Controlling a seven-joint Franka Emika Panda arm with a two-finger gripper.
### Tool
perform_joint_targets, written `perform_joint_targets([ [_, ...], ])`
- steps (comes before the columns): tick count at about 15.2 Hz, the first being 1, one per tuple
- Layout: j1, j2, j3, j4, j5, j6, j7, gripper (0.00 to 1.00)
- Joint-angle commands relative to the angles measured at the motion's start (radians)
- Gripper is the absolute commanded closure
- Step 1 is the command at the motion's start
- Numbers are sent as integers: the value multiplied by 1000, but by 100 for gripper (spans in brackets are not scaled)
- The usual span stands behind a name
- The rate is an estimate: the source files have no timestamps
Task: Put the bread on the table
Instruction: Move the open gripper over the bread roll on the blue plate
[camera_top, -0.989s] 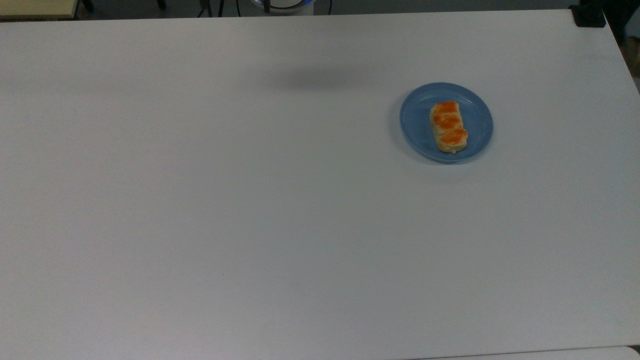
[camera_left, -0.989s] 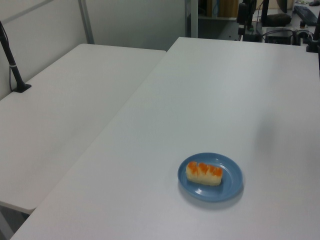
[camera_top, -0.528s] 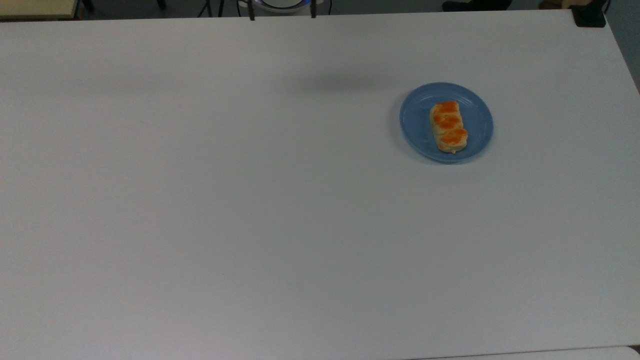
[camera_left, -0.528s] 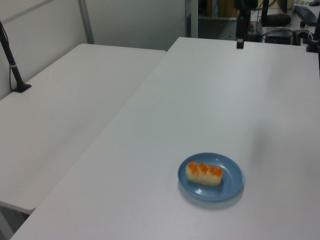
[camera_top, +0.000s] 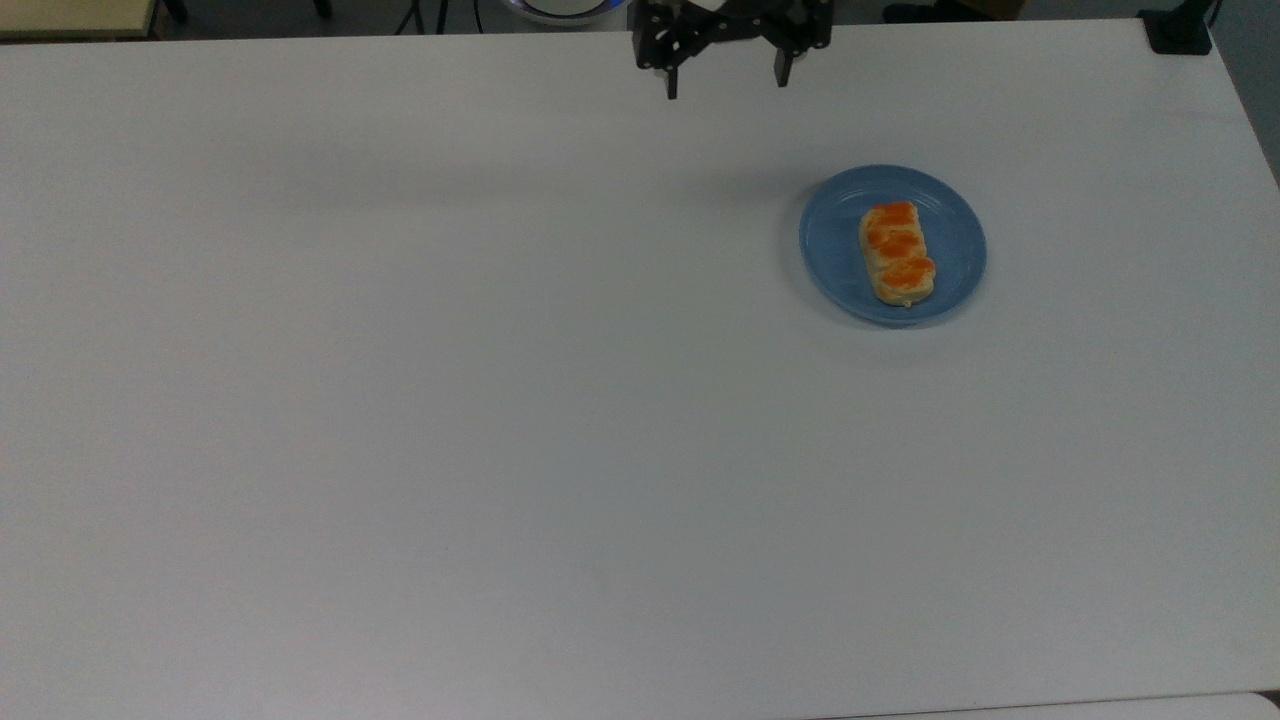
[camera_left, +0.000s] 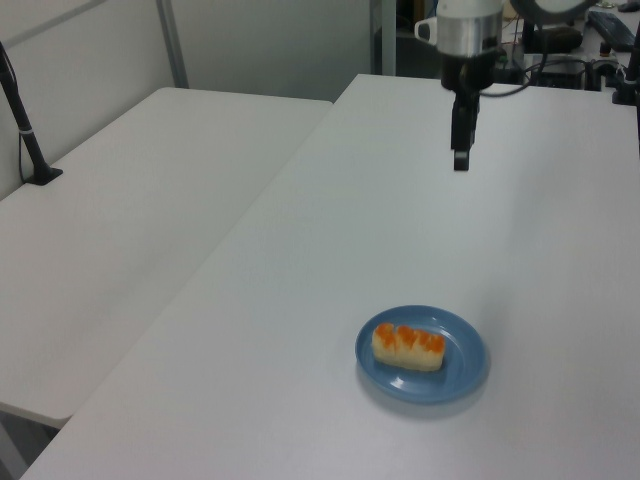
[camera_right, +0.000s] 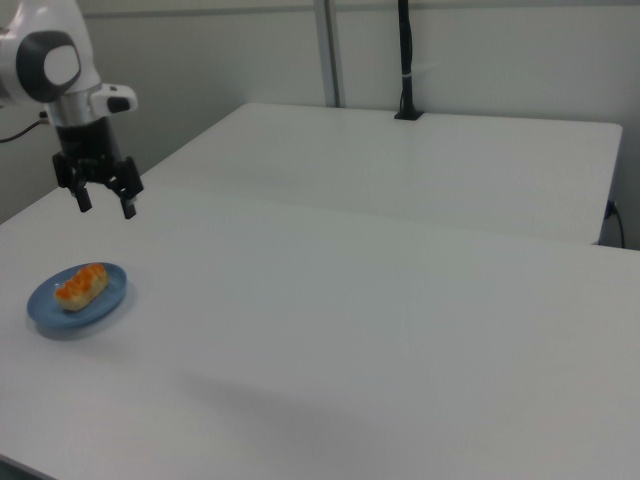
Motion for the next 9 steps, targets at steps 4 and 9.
perform_joint_targets([
  [4, 100, 169, 78, -16, 38, 251, 278, 1],
  [9, 169, 262, 78, -15, 36, 359, 319, 2],
])
